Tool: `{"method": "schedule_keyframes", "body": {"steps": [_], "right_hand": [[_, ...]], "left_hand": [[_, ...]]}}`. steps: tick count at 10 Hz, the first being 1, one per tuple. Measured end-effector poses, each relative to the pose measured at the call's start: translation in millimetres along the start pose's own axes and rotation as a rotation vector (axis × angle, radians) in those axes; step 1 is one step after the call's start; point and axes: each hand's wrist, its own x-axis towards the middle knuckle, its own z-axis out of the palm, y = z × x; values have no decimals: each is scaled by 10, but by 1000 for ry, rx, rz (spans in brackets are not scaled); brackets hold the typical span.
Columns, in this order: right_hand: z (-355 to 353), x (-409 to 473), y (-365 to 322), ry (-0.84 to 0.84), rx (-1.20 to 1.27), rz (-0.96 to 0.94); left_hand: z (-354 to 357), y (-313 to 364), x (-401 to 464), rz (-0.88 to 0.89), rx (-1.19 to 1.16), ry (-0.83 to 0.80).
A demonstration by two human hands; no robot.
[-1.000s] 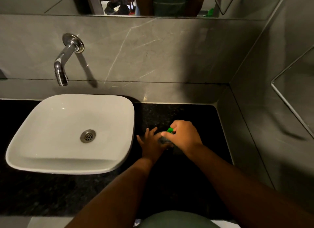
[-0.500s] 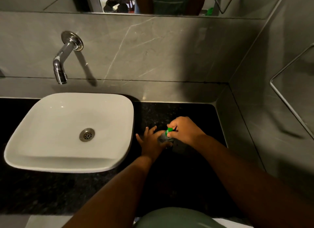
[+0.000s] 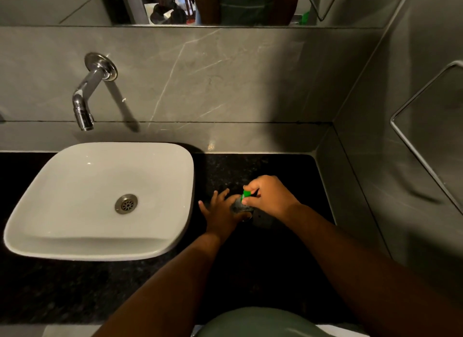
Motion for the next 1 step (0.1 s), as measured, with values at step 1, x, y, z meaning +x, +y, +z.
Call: {"method": "schedule_keyframes", "body": {"steps": [1], "right_hand": [[-13, -49, 37, 57, 8, -64]], "left_hand": [[63, -31, 20, 17, -12, -1]]}}
